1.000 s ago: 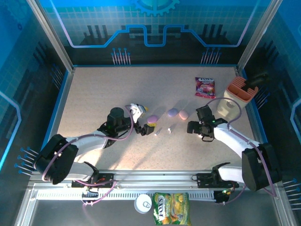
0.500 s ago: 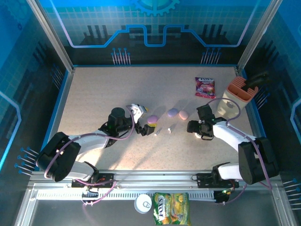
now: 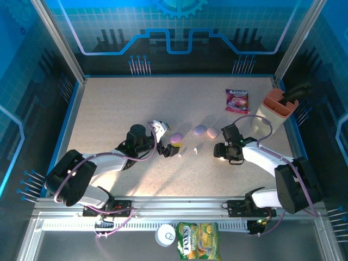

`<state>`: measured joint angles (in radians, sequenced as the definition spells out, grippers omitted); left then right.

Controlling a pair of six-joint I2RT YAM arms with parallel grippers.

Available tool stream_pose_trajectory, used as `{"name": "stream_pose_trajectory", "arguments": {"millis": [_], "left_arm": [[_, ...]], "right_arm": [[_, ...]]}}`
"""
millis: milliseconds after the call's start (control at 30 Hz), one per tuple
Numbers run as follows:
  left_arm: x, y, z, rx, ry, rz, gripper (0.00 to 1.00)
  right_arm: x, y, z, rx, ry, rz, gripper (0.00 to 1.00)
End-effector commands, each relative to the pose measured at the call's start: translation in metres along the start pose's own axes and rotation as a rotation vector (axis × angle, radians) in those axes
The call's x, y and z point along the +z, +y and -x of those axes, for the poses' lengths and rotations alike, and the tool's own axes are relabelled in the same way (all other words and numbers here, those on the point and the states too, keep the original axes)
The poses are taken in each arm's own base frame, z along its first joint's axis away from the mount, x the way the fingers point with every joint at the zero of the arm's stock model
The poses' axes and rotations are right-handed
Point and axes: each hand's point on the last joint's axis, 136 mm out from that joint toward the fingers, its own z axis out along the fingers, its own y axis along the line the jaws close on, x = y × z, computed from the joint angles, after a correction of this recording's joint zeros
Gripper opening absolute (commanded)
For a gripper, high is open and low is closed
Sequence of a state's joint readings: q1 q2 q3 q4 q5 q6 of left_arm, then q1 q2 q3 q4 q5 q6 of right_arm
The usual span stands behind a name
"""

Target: Insert wireless bluetooth earbuds into charging case

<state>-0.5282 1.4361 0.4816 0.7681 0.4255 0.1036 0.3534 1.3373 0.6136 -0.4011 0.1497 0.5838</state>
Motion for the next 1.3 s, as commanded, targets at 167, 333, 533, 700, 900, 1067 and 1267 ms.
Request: {"name": "stream_pose_trajectory", "arguments": {"millis": [167, 333, 533, 700, 900, 1067, 1267], "left_arm": [[0.001, -0.003, 0.008, 0.005, -0.025, -0.021, 0.99], [0.001, -0.002, 0.005, 0.004, -0.021, -0.014, 0.99], [-0.001, 0.001, 0.006, -0.017, -0.007, -0.001, 0.99], [0.0, 0.009, 0.008, -0.083, 0.01, 0.027, 0.99], [-0.012, 0.03, 0.02, -0.423, 0.059, 0.014, 0.99], [-0.02, 0.044, 0.018, -0.685, 0.169, 0.032, 0.99], [-0.021, 0.029, 0.021, -0.846, 0.287, -0.02, 0.86]], "right_arm": [[0.004, -0.004, -0.015, 0.0, 0.072, -0.049, 0.64], [0.006, -0.008, -0.018, -0.032, 0.104, -0.078, 0.6], [-0.001, 0.003, -0.011, -0.079, 0.084, -0.039, 0.51], [-0.021, 0.037, 0.014, -0.252, -0.083, 0.084, 0.5], [-0.057, 0.085, 0.034, -0.531, -0.302, 0.219, 0.5], [-0.085, 0.127, 0.036, -0.767, -0.417, 0.353, 0.49], [-0.107, 0.166, 0.035, -0.943, -0.521, 0.484, 0.49]]}}
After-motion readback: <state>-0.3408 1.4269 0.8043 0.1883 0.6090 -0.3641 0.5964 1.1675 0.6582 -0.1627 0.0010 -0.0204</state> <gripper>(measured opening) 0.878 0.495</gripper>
